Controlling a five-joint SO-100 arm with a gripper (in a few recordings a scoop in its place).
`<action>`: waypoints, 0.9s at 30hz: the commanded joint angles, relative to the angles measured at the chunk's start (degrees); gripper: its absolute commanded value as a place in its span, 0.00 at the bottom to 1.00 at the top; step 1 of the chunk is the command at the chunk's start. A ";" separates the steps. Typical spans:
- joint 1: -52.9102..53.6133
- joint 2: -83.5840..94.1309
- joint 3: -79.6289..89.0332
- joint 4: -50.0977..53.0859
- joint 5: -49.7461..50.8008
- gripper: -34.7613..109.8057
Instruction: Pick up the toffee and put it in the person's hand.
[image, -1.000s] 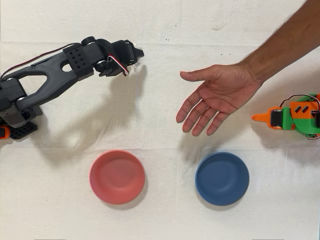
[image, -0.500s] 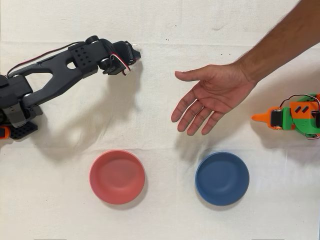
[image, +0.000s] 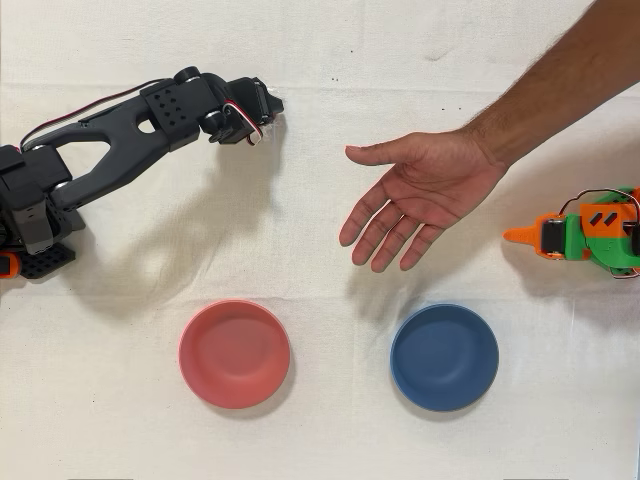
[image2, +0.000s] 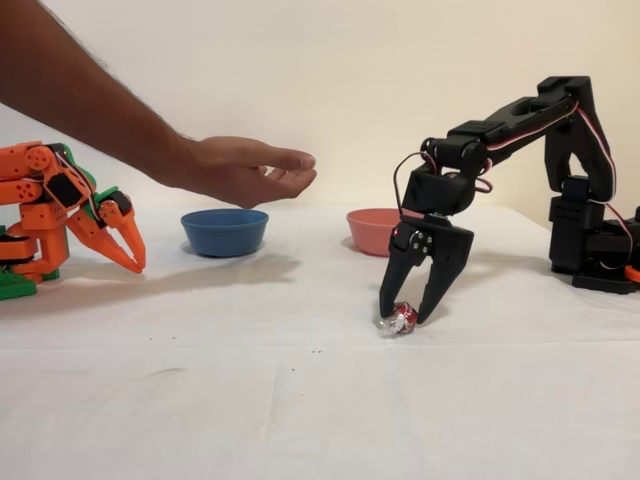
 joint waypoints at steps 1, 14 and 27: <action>-1.05 1.58 -3.69 0.09 1.32 0.36; -1.76 0.88 -4.39 -1.49 2.72 0.34; -0.53 6.33 -3.52 -0.44 0.97 0.34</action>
